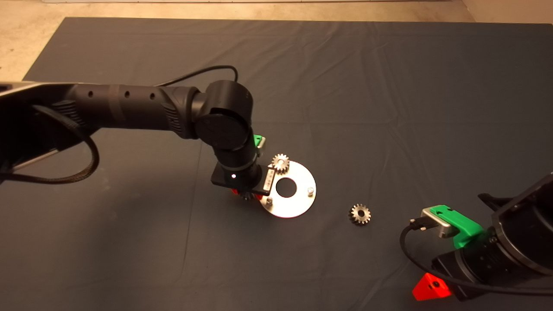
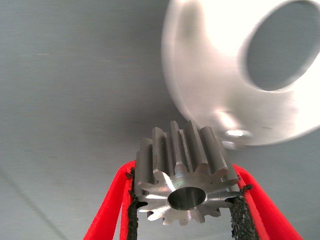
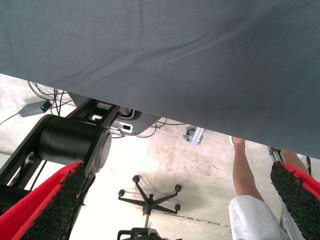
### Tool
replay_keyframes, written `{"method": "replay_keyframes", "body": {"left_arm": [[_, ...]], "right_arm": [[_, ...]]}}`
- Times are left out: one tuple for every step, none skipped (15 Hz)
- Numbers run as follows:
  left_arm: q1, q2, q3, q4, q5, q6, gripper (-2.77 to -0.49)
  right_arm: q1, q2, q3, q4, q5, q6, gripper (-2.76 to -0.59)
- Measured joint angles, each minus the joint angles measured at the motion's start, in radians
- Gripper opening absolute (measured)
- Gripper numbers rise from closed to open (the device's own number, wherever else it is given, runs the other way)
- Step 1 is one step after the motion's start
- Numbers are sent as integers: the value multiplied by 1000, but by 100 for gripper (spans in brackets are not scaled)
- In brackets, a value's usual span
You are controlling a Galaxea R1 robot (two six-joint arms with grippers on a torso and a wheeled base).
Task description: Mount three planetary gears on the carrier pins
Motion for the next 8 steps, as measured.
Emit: {"method": "replay_keyframes", "body": {"left_arm": [[0, 13, 0, -2, 0, -6, -230], [0, 19, 0, -8, 0, -12, -230], [0, 25, 0, -18, 0, -19, -230], [0, 29, 0, -25, 0, -22, -230], [0, 30, -4, -30, 0, -23, -231], [0, 33, -7, -31, 1, -24, -231], [0, 37, -10, -34, 1, -25, -231], [0, 45, -14, -39, 1, -25, -231]], "right_arm": [[0, 0, 0, 0, 0, 0, -60], [0, 0, 0, 0, 0, 0, -60], [0, 0, 0, 0, 0, 0, -60], [0, 0, 0, 0, 0, 0, -60], [0, 0, 0, 0, 0, 0, -60], [0, 0, 0, 0, 0, 0, -60], [0, 0, 0, 0, 0, 0, -60], [0, 0, 0, 0, 0, 0, -60]]}}
